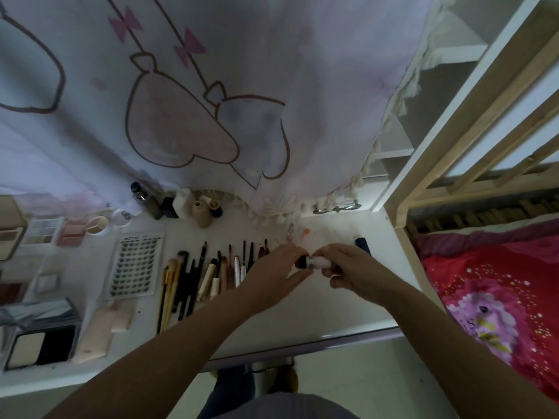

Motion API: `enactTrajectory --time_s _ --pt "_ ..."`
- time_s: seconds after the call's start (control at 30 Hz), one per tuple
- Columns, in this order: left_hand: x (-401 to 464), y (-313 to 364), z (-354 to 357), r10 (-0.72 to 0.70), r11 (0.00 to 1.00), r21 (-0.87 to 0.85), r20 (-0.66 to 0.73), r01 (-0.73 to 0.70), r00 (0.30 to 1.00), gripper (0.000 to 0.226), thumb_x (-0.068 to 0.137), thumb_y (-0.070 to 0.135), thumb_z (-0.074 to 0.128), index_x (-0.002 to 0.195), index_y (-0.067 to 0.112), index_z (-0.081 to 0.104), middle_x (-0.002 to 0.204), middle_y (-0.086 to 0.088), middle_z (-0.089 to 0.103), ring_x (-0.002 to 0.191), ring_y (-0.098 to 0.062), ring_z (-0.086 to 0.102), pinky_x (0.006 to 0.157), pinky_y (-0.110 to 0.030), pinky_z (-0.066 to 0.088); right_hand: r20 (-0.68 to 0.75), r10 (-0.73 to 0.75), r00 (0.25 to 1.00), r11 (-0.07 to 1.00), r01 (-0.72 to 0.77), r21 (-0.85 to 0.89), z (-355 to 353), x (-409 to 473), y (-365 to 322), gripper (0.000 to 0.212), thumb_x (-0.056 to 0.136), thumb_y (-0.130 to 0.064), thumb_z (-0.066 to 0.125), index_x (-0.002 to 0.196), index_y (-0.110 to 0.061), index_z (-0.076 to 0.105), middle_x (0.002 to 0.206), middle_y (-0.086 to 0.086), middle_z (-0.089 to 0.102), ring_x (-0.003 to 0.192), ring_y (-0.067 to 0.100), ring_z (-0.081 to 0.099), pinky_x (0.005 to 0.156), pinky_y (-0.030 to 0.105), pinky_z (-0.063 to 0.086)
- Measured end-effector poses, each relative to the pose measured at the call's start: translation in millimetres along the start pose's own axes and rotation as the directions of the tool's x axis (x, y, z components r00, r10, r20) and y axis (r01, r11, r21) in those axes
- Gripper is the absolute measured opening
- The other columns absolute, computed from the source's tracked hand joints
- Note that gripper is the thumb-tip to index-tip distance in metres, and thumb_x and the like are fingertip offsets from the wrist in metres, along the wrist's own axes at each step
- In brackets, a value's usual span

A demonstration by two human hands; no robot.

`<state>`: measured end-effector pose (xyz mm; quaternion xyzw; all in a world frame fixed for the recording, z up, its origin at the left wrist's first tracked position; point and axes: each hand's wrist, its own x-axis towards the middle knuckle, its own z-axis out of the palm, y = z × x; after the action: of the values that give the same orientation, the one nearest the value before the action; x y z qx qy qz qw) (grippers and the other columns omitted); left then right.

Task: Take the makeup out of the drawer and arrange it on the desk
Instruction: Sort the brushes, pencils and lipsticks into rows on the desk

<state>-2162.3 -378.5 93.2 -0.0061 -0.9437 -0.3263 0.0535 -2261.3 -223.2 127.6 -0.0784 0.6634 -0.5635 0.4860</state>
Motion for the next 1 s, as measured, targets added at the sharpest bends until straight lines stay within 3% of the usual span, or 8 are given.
enactTrajectory --time_s 0.13,0.23,0.43,0.57,0.67,0.8,0.9,1.0 --pt "-1.1 5.9 -4.0 -0.037 0.993 0.112 -0.061 0.043 0.997 0.026 0.096 0.033 0.047 0.108 0.013 0.059 0.096 -0.006 0.059 0.082 -0.017 0.05 0.07 -0.028 0.038 -0.084 0.009 0.996 0.955 -0.034 -0.296 -0.5 -12.5 -13.9 0.033 0.099 -0.036 0.041 0.091 -0.01 0.059 0.065 0.001 0.055 0.05 0.007 0.045 0.048 0.018 0.037" --pt "-2.3 10.9 -7.2 0.042 0.987 0.156 -0.04 -0.035 0.998 0.03 0.096 0.032 0.049 0.114 0.011 0.059 0.103 -0.007 0.063 0.091 -0.022 0.056 0.079 -0.034 0.044 -0.087 -0.02 0.996 0.892 -0.022 -0.452 -0.5 -13.1 -15.0 0.034 0.097 -0.04 0.044 0.084 -0.012 0.06 0.058 -0.003 0.048 0.046 0.005 0.038 0.046 0.018 0.032" --pt "9.6 25.7 -11.9 -0.111 0.99 -0.07 0.116 0.12 0.987 0.031 0.096 0.036 0.048 0.108 0.011 0.06 0.09 -0.006 0.065 0.08 -0.02 0.058 0.075 -0.039 0.047 -0.034 -0.154 0.988 0.833 0.111 -0.542 6.0 -9.8 -13.2 0.037 0.097 -0.039 0.044 0.068 -0.017 0.053 0.057 -0.003 0.047 0.046 0.005 0.039 0.048 0.02 0.035" --pt "10.1 25.8 -21.0 -0.118 0.952 -0.249 0.227 0.175 0.967 0.022 0.097 0.03 0.047 0.083 0.017 0.057 0.065 0.006 0.054 0.058 -0.006 0.052 0.059 -0.023 0.042 0.0 -0.264 0.965 0.767 0.21 -0.606 6.0 -11.9 -11.7 0.034 0.098 -0.032 0.043 0.068 -0.017 0.05 0.059 -0.004 0.045 0.043 -0.001 0.039 0.049 0.017 0.037" --pt "10.6 27.2 -25.1 -0.15 0.904 -0.356 0.252 0.236 0.956 0.023 0.098 0.03 0.044 0.077 0.026 0.051 0.062 0.008 0.049 0.048 0.003 0.044 0.054 -0.017 0.038 0.042 -0.298 0.954 0.783 0.269 -0.561 7.3 -14.3 -12.9 0.024 0.098 -0.026 0.046 0.076 -0.017 0.051 0.064 -0.004 0.045 0.047 -0.002 0.041 0.048 0.012 0.039" --pt "9.1 23.9 -31.2 -0.226 0.825 -0.482 0.196 0.295 0.954 0.006 0.094 0.026 0.054 0.096 0.02 0.053 0.064 0.004 0.052 0.05 -0.005 0.047 0.051 -0.019 0.041 0.068 -0.296 0.953 0.836 0.293 -0.465 2.5 -15.4 -17.3 0.008 0.096 -0.018 0.051 0.099 -0.013 0.056 0.072 -0.005 0.055 0.057 -0.003 0.052 0.055 0.013 0.045" --pt "7.9 26.5 -32.6 -0.289 0.673 -0.699 0.052 0.242 0.956 0.012 0.091 0.012 0.058 0.102 0.016 0.057 0.063 0.006 0.057 0.054 -0.007 0.053 0.055 -0.019 0.046 0.048 -0.196 0.979 0.969 0.201 -0.142 -1.9 -14.8 -19.3 0.014 0.096 -0.014 0.05 0.105 -0.006 0.057 0.079 0.002 0.059 0.066 0.003 0.057 0.058 0.017 0.047" --pt "12.0 33.4 -27.1 -0.362 0.578 -0.784 0.002 0.227 0.932 0.008 0.087 0.007 0.061 0.092 0.013 0.064 0.067 0.004 0.06 0.058 -0.006 0.054 0.06 -0.018 0.047 0.164 -0.046 0.985 0.995 0.03 0.099 0.3 -16.5 -20.1 0.017 0.097 -0.02 0.047 0.106 -0.011 0.058 0.087 0.004 0.062 0.08 0.011 0.06 0.066 0.024 0.049"
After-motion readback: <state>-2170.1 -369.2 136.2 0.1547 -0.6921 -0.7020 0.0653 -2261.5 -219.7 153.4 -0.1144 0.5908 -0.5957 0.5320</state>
